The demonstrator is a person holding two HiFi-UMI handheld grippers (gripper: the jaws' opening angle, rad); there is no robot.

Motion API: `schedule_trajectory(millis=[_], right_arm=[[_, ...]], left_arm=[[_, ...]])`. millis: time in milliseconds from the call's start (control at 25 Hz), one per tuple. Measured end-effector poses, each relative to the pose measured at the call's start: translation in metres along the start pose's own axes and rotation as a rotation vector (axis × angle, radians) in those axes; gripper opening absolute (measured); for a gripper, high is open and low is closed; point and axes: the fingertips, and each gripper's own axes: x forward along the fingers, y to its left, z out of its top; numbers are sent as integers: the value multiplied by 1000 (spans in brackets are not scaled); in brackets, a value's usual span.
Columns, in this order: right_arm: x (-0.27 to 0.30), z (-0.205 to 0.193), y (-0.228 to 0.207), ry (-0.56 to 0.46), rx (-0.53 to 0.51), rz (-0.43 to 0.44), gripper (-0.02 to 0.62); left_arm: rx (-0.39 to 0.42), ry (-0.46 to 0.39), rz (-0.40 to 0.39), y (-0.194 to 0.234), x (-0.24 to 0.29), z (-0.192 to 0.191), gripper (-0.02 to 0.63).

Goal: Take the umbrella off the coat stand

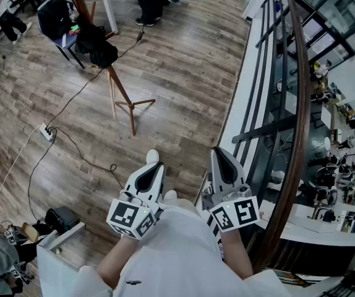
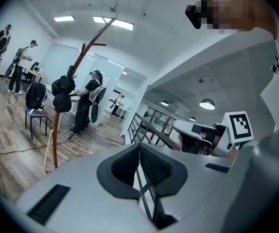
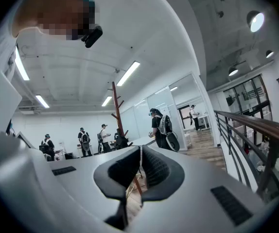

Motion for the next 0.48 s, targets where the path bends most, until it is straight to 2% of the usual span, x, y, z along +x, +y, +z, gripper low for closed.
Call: schedule_trajectory(millis=[160,320,480], right_arm=[[-23,-9,-16,10,3,-30,40],[-36,-32,-16,68,-3,-58,40],[-38,-37,-8,83,-14,-17,35]], left_arm=[[35,3,-37,-24,15,2,21],[84,5,-79,-41,19,9,21],[91,4,-77,-42,19,10,21]])
